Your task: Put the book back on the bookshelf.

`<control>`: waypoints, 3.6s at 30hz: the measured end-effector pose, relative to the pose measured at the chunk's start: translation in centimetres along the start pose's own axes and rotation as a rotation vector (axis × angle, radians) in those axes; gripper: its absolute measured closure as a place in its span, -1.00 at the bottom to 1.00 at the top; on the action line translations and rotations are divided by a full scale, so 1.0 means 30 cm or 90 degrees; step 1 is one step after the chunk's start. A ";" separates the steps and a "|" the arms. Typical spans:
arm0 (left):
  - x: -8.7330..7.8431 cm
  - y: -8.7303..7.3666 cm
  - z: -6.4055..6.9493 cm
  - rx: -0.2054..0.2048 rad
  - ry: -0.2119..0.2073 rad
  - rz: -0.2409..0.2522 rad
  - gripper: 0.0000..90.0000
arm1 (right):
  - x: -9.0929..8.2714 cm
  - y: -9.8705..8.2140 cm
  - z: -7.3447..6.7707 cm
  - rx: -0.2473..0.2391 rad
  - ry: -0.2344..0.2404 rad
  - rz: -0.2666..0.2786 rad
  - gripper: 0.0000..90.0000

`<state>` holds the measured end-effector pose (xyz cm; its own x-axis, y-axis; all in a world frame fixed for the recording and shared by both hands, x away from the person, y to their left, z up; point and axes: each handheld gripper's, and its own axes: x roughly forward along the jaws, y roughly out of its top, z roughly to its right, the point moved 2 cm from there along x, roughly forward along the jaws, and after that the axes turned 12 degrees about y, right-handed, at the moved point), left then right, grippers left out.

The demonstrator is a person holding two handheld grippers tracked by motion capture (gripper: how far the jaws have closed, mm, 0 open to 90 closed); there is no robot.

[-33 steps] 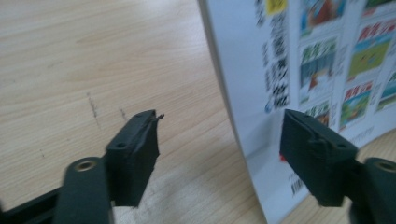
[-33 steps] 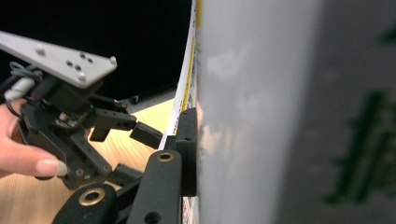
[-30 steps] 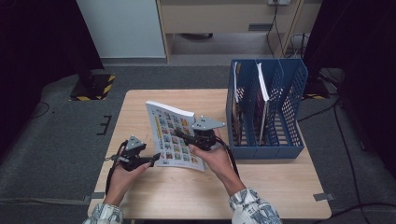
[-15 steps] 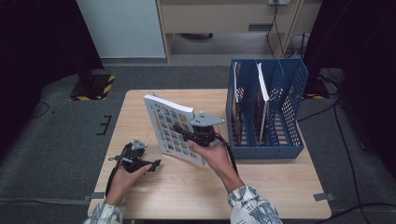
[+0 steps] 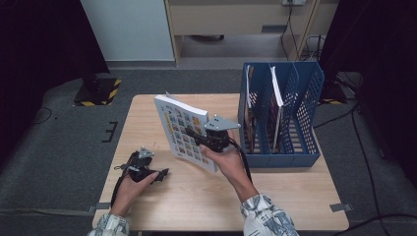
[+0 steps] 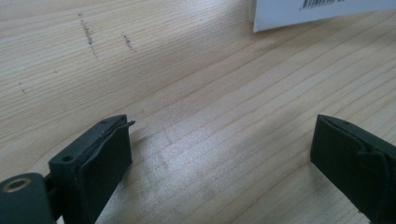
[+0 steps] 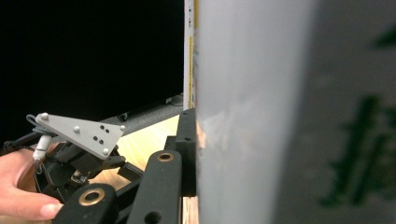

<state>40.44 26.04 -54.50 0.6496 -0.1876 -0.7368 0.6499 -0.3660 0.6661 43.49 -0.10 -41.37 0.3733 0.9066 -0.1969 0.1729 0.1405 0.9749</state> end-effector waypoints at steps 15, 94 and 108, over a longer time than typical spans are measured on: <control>0.010 -0.013 0.005 0.024 0.008 0.023 -0.98 | -0.047 0.034 -0.020 -0.006 -0.002 0.017 0.64; 0.015 -0.015 0.005 0.026 0.004 0.032 -1.00 | -0.519 -0.083 -0.016 0.002 -0.022 0.026 0.64; 0.015 -0.014 0.005 0.026 0.004 0.031 -1.00 | -0.643 -0.113 -0.048 0.004 -0.039 0.026 0.64</control>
<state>40.39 25.97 -55.14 0.6833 -0.2000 -0.7022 0.6006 -0.3930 0.6963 34.38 -17.51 -40.74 0.4350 0.8855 -0.1633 0.1618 0.1016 0.9816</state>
